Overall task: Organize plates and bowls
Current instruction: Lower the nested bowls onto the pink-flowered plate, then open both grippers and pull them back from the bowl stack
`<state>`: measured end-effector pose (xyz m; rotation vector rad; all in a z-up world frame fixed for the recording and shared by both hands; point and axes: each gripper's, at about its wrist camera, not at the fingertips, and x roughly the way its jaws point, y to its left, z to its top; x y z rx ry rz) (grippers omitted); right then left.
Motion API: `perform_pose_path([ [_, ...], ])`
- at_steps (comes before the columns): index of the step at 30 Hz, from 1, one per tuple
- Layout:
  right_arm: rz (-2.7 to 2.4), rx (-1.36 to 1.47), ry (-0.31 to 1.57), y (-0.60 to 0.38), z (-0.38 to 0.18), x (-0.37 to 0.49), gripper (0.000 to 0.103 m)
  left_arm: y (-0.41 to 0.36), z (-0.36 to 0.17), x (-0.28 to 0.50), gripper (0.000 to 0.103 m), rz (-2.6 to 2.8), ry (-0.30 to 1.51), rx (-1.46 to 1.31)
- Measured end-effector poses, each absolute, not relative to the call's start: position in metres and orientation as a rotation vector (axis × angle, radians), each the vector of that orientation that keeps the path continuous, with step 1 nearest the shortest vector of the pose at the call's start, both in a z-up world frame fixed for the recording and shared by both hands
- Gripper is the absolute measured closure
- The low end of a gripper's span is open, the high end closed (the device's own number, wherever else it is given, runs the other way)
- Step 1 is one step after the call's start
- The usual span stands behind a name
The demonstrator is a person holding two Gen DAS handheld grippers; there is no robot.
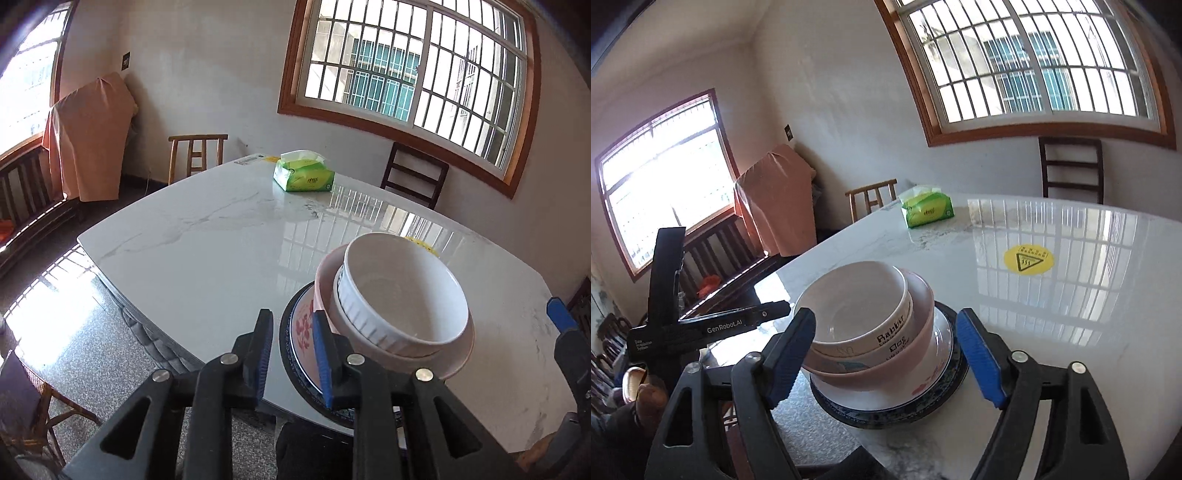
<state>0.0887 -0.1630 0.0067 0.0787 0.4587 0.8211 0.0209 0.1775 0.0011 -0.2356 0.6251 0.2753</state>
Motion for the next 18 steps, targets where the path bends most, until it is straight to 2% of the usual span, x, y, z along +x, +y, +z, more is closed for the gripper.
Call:
perform_pose_path([
  [2, 0.794, 0.071, 0.336, -0.164, 0.007, 0.067, 0.000, 0.167, -0.004, 0.013, 0.080, 0.299, 0.589, -0.195],
  [5, 0.706, 0.018, 0.244, -0.156, 0.002, 0.045, 0.000, 0.157, -0.013, 0.005, 0.075, 0.316, 0.561, -0.166],
  [18, 0.607, -0.016, 0.141, -0.171, -0.004, -0.002, 0.000, 0.139, -0.031, -0.016, 0.075, 0.280, 0.533, -0.168],
])
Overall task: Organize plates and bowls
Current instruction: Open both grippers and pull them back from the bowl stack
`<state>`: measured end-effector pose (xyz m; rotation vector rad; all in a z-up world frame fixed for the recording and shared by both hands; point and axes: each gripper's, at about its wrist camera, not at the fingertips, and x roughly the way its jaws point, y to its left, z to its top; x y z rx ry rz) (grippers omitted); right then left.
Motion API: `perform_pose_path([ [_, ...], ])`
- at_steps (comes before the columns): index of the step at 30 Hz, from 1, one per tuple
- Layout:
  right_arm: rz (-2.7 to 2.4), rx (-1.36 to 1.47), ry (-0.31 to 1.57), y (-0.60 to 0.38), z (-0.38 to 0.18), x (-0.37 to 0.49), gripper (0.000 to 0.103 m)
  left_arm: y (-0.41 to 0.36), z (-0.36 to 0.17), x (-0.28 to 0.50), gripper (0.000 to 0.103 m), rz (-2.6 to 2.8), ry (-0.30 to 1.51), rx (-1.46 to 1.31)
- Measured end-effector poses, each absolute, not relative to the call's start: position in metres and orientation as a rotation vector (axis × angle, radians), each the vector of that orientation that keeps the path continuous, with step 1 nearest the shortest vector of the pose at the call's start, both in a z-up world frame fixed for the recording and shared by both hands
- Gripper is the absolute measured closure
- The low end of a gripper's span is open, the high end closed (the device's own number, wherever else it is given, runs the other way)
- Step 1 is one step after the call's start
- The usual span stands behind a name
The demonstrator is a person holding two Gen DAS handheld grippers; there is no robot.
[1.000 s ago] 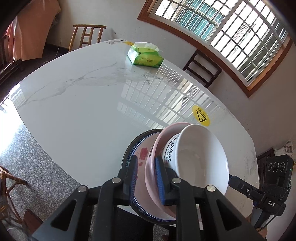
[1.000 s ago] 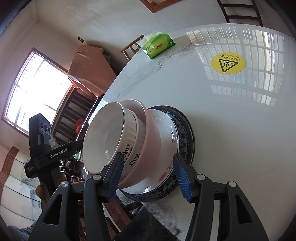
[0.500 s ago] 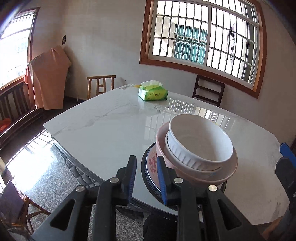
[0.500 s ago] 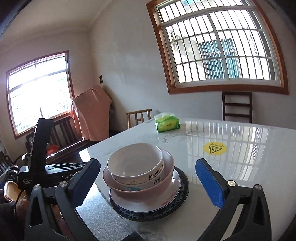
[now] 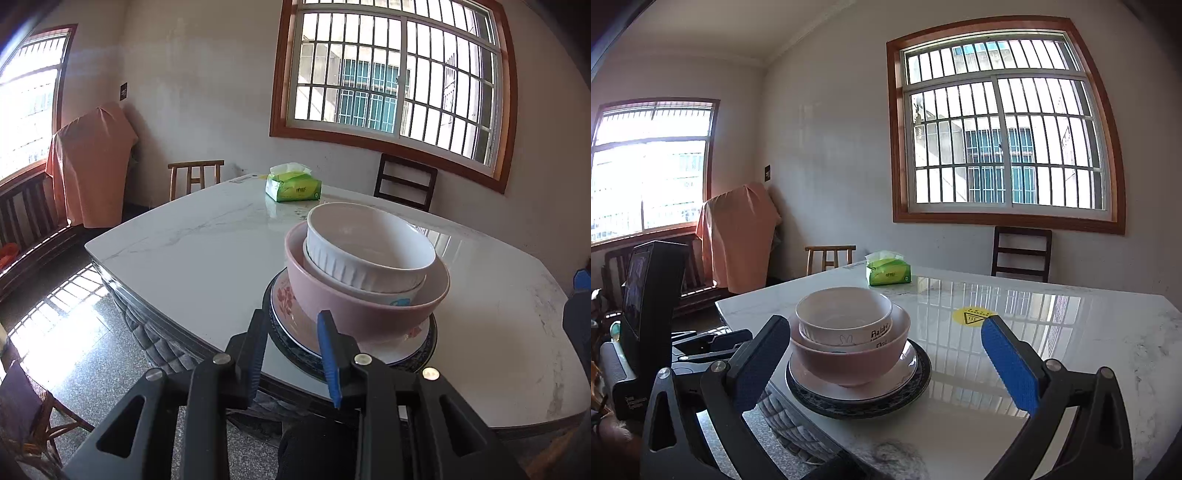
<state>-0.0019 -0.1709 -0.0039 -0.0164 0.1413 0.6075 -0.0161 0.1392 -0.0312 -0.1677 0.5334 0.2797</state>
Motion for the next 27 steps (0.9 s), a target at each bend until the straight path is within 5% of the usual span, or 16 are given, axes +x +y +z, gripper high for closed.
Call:
perform_pose_path([
  [12, 0.606, 0.003, 0.159, -0.174, -0.015, -0.016, 0.000, 0.126, -0.031, -0.030, 0.074, 0.315, 0.466, -0.104],
  [15, 0.587, -0.006, 0.123, -0.175, -0.015, -0.024, 0.000, 0.124, -0.028, -0.032, 0.064, 0.325, 0.454, -0.098],
  [27, 0.605, 0.003, 0.121, -0.179, -0.013, -0.028, 0.000, 0.118, -0.021, -0.038, 0.055, 0.339, 0.435, -0.076],
])
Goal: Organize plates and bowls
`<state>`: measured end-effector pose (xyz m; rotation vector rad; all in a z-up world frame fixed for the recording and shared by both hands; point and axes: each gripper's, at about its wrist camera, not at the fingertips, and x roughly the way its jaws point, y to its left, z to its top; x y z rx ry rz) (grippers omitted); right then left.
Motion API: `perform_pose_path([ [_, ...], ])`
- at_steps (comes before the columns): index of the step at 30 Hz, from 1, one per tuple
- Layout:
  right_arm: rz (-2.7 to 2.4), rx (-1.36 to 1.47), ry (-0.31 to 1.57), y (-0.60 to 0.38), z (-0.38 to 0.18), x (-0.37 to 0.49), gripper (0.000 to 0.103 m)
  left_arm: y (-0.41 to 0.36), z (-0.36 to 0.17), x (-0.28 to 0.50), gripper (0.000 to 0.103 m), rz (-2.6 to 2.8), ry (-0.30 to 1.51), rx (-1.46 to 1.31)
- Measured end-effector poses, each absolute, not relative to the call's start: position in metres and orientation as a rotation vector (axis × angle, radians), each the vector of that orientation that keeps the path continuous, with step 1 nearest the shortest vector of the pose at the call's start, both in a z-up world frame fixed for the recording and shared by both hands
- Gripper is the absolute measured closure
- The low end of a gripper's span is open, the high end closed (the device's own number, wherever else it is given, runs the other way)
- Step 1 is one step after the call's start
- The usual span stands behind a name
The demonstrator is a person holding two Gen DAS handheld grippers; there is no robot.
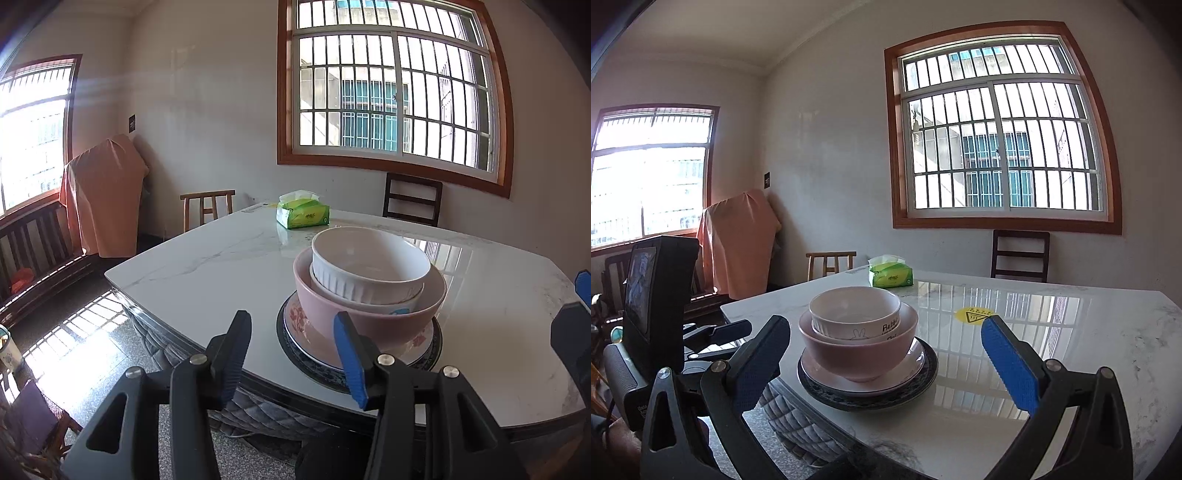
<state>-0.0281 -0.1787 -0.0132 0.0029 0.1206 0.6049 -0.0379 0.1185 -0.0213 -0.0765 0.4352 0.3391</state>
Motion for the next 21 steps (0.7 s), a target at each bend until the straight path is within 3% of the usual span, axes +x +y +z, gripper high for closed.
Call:
perform_pose_path([
  [6, 0.611, -0.008, 0.116, -0.1787, -0.0148, -0.0321, 0.000, 0.1187, -0.0194, -0.0390, 0.048, 0.339, 0.440, -0.069],
  [16, 0.613, 0.006, 0.119, -0.1851, -0.0146, -0.0318, 0.000, 0.1181, -0.0155, -0.0369, 0.047, 0.319, 0.480, -0.056],
  [21, 0.612, 0.010, 0.114, -0.1867, -0.0152, -0.0336, 0.000, 0.1158, -0.0146, -0.0382, 0.034, 0.314, 0.483, -0.049],
])
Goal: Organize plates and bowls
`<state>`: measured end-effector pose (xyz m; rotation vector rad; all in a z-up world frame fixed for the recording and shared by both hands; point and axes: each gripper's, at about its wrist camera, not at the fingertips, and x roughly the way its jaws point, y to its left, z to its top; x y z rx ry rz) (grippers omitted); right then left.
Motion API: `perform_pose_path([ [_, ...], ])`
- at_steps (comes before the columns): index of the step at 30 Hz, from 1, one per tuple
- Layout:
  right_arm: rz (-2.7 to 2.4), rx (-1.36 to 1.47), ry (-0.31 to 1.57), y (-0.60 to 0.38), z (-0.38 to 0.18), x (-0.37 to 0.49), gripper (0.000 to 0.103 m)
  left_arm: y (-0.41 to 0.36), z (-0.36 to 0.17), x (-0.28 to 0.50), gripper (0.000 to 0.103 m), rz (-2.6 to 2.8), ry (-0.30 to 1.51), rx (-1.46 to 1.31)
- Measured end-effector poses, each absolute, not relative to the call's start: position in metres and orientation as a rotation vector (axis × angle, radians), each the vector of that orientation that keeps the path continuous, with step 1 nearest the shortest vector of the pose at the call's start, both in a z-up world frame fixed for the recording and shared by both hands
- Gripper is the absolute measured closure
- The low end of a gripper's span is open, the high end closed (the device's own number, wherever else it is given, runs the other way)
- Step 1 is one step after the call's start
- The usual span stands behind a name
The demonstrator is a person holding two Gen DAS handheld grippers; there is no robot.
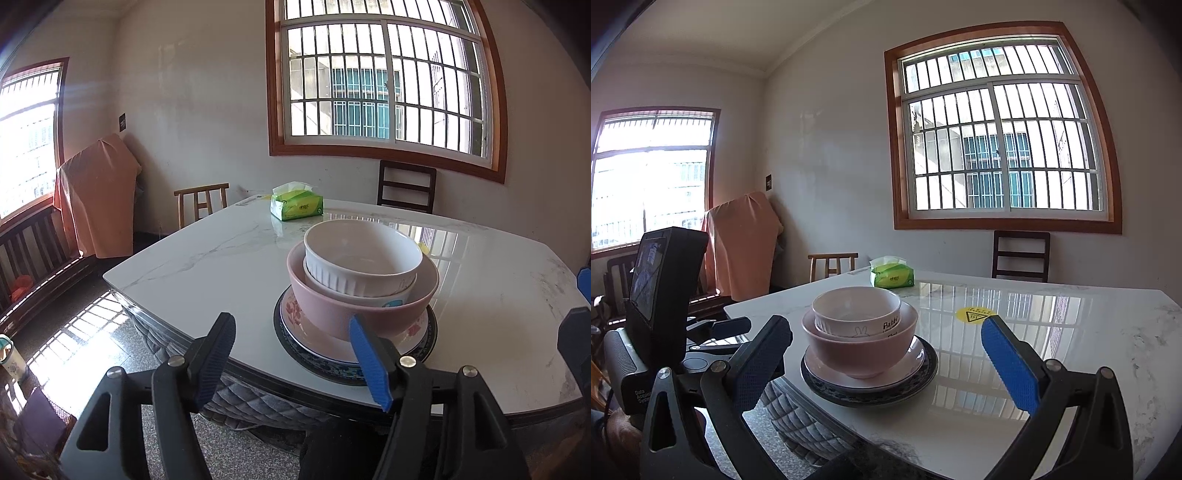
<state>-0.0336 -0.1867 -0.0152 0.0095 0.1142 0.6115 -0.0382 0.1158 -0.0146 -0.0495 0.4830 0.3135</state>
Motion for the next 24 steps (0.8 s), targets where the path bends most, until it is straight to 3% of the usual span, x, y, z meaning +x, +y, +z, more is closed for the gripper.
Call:
perform_pose_path([
  [5, 0.612, 0.012, 0.120, -0.1875, -0.0160, -0.0340, 0.000, 0.1133, -0.0143, -0.0388, 0.024, 0.316, 0.479, -0.035],
  [24, 0.612, 0.014, 0.136, -0.1896, -0.0214, -0.0343, 0.000, 0.1129, -0.0194, -0.0396, 0.018, 0.296, 0.502, -0.044],
])
